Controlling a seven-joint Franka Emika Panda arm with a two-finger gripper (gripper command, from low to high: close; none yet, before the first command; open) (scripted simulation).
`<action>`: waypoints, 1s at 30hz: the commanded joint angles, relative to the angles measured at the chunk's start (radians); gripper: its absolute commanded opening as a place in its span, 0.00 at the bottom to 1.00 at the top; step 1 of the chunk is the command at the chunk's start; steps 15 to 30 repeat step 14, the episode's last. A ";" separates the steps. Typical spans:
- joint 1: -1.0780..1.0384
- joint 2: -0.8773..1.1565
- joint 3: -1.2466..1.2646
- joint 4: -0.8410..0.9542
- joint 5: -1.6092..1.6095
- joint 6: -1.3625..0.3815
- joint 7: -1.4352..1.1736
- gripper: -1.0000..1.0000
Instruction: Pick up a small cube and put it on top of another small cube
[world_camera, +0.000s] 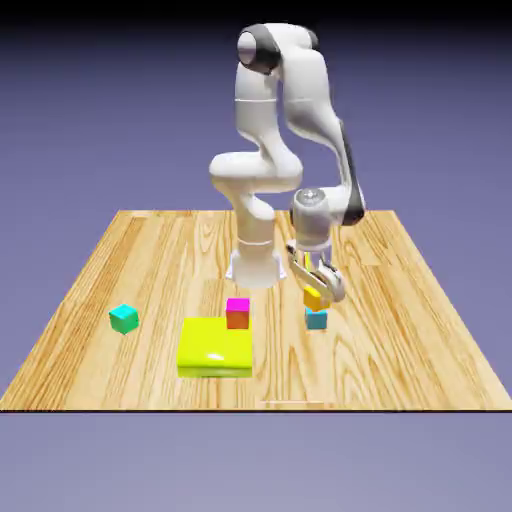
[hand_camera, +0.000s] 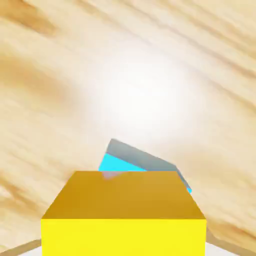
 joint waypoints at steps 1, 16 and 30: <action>0.000 0.000 0.000 0.000 0.000 0.000 0.000 1.00; -0.015 -0.438 -0.016 -0.024 -0.053 -0.421 0.061 1.00; -0.015 -0.438 -0.016 -0.024 -0.053 -0.421 0.061 1.00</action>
